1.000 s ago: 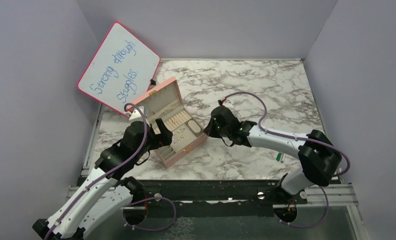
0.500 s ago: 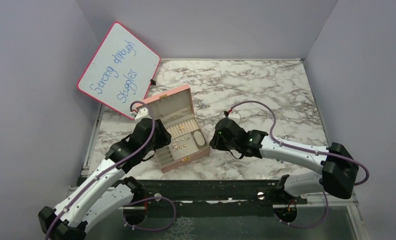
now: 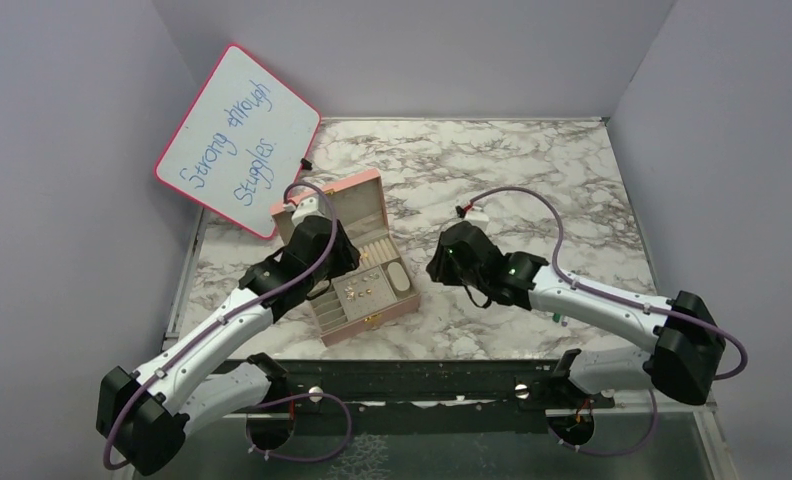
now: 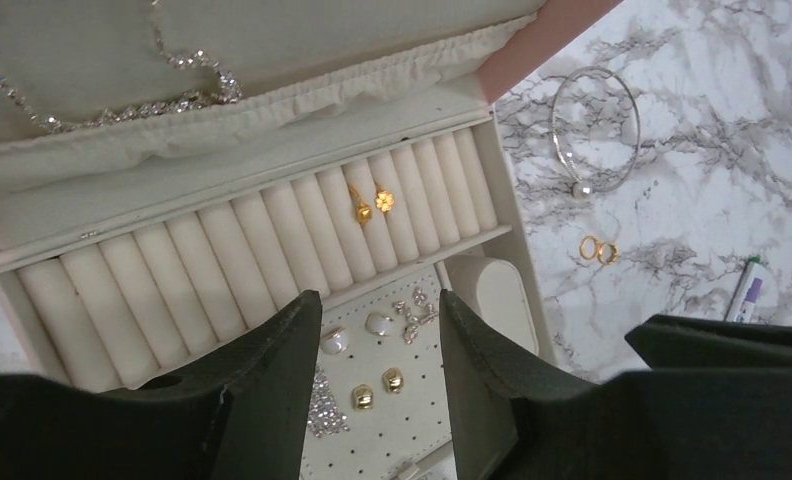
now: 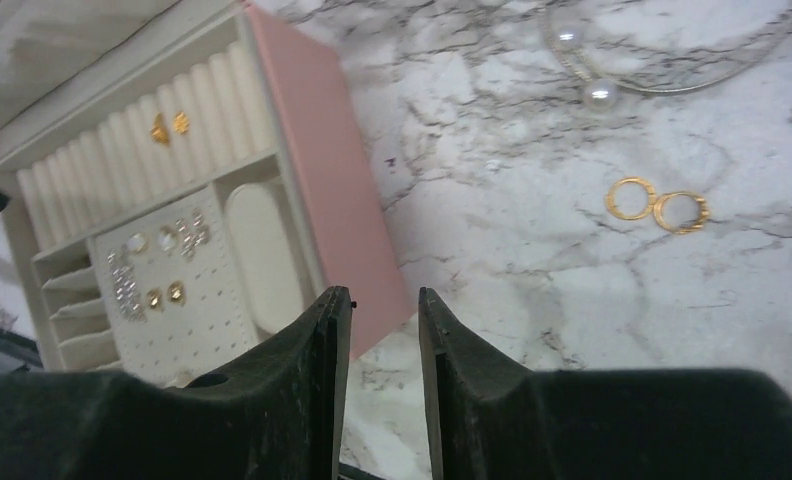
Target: Organize the mixed jewelry
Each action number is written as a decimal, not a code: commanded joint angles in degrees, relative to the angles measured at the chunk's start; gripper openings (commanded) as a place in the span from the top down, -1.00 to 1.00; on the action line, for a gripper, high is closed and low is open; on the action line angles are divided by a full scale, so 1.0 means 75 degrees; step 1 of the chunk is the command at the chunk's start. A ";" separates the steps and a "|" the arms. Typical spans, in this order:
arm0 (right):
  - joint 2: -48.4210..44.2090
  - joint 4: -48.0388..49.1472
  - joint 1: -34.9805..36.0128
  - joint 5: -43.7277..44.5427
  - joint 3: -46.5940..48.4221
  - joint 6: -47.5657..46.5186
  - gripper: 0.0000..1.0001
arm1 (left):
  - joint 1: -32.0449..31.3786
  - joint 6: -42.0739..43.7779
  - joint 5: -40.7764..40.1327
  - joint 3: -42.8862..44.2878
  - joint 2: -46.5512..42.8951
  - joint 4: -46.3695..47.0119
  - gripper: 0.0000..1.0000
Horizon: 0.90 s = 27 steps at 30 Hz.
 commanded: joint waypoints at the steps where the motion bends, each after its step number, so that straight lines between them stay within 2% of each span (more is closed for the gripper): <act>1: 0.0081 -0.0372 -0.0874 0.0179 0.0029 -0.0035 0.28 | 0.0003 0.0208 0.0311 0.0086 0.0004 0.0889 0.03; 4: 0.0096 -0.0607 -0.1620 0.0050 -0.0233 -0.0194 0.28 | 0.0002 0.0336 0.0564 0.0011 0.0003 0.1104 -0.04; 10: 0.0510 -0.1034 -0.2198 0.0223 -0.0581 -0.0556 0.25 | 0.0001 0.0549 0.1051 -0.0135 0.0045 0.1521 -0.22; 16: 0.1012 -0.1056 -0.2514 0.0419 -0.0642 -0.0600 0.31 | -0.0009 0.0601 0.1415 -0.0184 0.0129 0.1721 -0.23; 27: 0.1873 -0.0335 -0.2748 0.0120 -0.0550 -0.0871 0.41 | -0.0009 0.0536 0.1521 -0.0385 -0.0056 0.1772 -0.25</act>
